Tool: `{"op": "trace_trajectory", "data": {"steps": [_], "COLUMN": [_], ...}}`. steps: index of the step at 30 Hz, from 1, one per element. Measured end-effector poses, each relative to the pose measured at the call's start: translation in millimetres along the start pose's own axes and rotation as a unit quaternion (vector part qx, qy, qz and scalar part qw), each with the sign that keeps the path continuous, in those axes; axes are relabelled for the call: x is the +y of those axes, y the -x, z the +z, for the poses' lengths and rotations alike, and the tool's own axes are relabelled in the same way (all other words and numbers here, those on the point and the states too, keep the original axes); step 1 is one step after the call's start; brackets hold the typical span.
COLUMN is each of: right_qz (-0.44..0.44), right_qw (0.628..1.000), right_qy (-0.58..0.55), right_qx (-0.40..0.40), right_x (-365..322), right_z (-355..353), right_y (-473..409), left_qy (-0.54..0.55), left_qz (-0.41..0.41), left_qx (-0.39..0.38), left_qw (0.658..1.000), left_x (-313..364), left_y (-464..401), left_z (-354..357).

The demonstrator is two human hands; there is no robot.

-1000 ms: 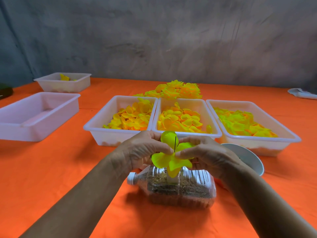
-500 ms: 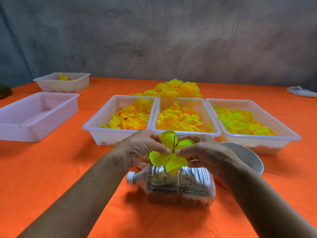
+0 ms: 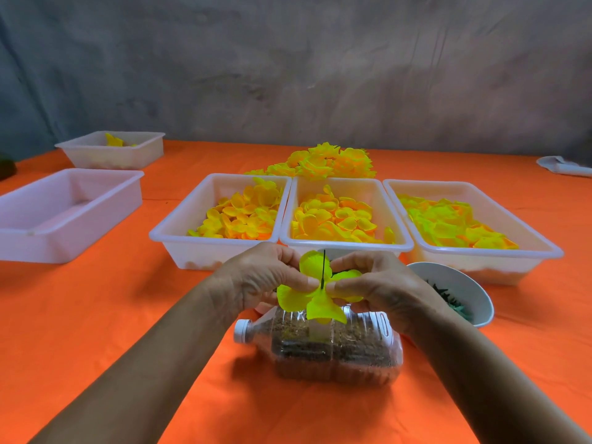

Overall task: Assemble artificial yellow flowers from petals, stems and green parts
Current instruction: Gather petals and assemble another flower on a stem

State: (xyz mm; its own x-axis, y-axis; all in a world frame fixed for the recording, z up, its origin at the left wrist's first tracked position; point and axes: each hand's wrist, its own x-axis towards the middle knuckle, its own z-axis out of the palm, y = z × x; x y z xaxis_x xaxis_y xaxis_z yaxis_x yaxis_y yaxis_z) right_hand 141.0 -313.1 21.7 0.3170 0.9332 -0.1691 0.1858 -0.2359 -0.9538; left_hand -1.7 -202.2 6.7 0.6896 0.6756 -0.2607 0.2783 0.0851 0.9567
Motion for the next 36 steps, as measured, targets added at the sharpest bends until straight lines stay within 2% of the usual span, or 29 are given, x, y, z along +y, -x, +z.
{"op": "trace_trajectory", "data": {"steps": [5, 11, 16, 25, 32, 36], "right_qz": [0.026, 0.034, 0.037, 0.013, -0.004, -0.005], "right_qw": [0.999, 0.999, 0.998, 1.000, 1.000, 1.000], "right_qy": [-0.019, -0.038, -0.048, -0.006, 0.013, 0.012], "right_qx": [0.002, 0.005, -0.018, 0.012, 0.016, 0.021], "right_x": [4, 6, 7, 13, 17, 17], "right_z": [1, 0, -6, -4, -6, -6], "right_y": [-1, -2, -3, -8, -5, -5], "left_qy": [0.023, 0.029, 0.052, -0.008, -0.049, -0.060], "left_qz": [-0.014, -0.025, -0.034, -0.005, 0.112, 0.223], "left_qx": [-0.030, -0.020, -0.053, 0.013, 0.055, 0.112], "left_qw": [0.999, 0.999, 0.997, 1.000, 0.991, 0.967], "left_x": [-1, -1, -4, -9, -6, -7], "left_y": [0, 2, 2, -1, 12, 25], "left_z": [-2, -4, -9, -6, -4, 2]}}
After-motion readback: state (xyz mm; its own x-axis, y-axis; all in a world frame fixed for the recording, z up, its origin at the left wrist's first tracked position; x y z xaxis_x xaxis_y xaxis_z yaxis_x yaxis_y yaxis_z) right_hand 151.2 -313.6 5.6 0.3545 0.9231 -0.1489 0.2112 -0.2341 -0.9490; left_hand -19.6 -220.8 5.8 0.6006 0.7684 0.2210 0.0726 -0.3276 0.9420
